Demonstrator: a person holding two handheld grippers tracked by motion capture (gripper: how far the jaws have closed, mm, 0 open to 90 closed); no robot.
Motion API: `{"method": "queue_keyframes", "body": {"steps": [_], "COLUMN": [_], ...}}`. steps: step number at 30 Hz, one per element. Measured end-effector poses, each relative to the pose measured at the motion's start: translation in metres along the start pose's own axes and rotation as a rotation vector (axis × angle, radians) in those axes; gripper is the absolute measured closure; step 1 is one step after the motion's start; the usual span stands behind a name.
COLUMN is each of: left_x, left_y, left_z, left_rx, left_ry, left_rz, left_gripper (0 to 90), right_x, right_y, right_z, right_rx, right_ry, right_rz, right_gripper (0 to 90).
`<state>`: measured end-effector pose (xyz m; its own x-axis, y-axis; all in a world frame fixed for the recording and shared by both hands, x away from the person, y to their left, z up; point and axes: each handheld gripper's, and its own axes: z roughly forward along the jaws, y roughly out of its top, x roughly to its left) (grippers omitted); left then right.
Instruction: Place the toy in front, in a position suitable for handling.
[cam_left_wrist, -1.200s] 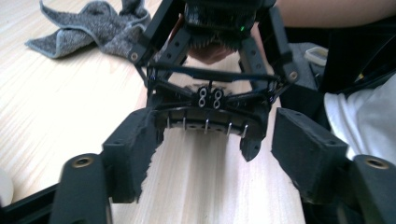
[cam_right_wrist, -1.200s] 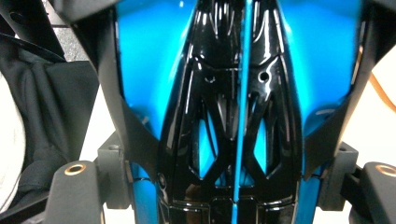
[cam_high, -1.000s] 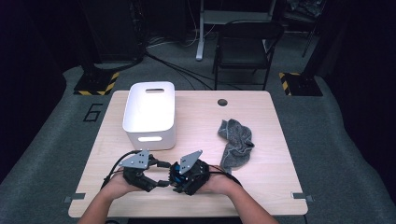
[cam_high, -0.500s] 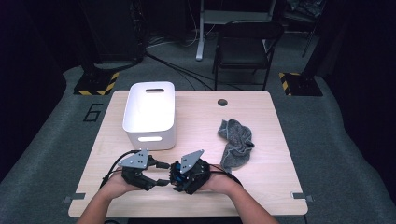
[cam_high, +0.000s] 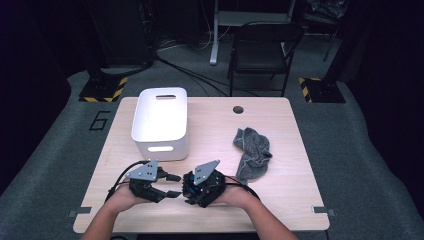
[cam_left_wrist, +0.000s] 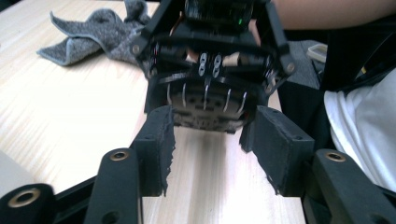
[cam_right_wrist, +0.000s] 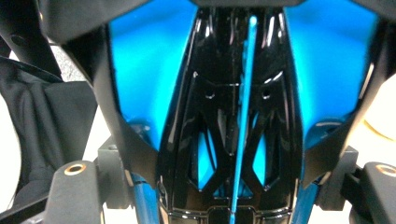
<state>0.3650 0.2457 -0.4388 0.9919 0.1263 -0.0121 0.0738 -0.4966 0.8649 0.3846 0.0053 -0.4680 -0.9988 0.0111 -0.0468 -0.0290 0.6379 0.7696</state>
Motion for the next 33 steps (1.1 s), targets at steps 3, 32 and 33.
{"method": "queue_keyframes", "body": {"steps": [3, 32, 33], "left_x": [0.001, 0.0, 0.001], "left_y": [-0.001, 0.037, 0.038], "left_z": [0.002, 0.018, 0.018], "left_rx": [0.028, 0.271, 0.268], "left_ry": [-0.001, -0.008, -0.005], "left_rz": [-0.003, -0.013, -0.01], "left_gripper": [51.3, 59.5, 59.5], "right_x": [0.0, -0.002, -0.003], "right_y": [0.0, 0.0, 0.0], "right_z": [0.001, 0.0, 0.0], "right_rx": [0.005, -0.014, -0.019], "right_ry": [0.007, 0.022, 0.022], "right_rz": [-0.005, 0.015, 0.012], "right_gripper": [25.7, 25.4, 25.3]}}
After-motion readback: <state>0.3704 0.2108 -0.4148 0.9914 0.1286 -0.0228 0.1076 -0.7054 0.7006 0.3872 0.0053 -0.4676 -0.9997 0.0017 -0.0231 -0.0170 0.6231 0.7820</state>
